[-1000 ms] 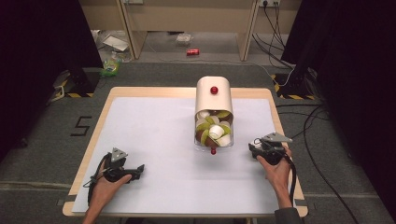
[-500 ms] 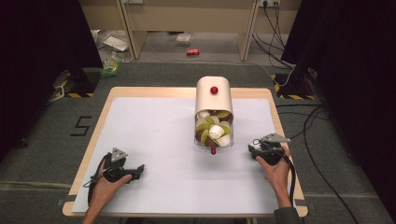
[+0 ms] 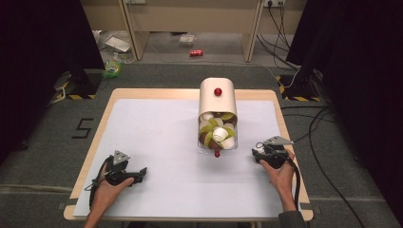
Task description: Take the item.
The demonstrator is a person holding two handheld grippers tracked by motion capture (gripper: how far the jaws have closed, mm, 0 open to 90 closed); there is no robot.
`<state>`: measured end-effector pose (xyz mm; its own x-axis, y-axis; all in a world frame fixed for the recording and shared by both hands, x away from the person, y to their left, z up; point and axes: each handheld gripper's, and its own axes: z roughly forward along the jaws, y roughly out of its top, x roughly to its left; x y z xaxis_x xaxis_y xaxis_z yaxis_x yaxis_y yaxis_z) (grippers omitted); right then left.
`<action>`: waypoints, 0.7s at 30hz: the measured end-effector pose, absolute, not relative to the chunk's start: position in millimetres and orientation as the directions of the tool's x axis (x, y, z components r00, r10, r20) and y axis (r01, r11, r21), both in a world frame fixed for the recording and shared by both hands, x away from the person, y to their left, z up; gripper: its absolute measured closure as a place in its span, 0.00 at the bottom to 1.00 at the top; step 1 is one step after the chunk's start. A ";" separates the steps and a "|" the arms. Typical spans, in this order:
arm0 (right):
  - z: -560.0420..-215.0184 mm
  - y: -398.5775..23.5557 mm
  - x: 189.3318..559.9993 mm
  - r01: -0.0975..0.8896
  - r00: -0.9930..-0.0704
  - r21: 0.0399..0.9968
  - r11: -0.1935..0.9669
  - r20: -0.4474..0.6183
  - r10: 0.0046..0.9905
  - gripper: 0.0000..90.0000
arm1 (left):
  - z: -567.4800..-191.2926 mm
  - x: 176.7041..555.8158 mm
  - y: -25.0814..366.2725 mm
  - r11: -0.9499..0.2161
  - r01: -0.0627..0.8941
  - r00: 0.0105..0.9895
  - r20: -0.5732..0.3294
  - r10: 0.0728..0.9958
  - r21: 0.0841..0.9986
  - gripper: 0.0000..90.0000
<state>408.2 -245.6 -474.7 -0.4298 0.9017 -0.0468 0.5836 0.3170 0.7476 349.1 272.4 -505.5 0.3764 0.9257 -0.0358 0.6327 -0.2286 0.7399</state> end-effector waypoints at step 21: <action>-476.4 -246.8 409.0 0.609 -0.424 0.734 0.300 -0.019 0.906 0.45 | -505.5 349.1 272.4 -0.229 0.633 0.376 -0.036 0.926 0.740 0.07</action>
<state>409.0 -246.8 -476.4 -0.4239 0.9055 -0.0189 0.6087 0.3003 0.7344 349.1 272.4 -505.5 0.3765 0.9257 -0.0357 0.6327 -0.2288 0.7399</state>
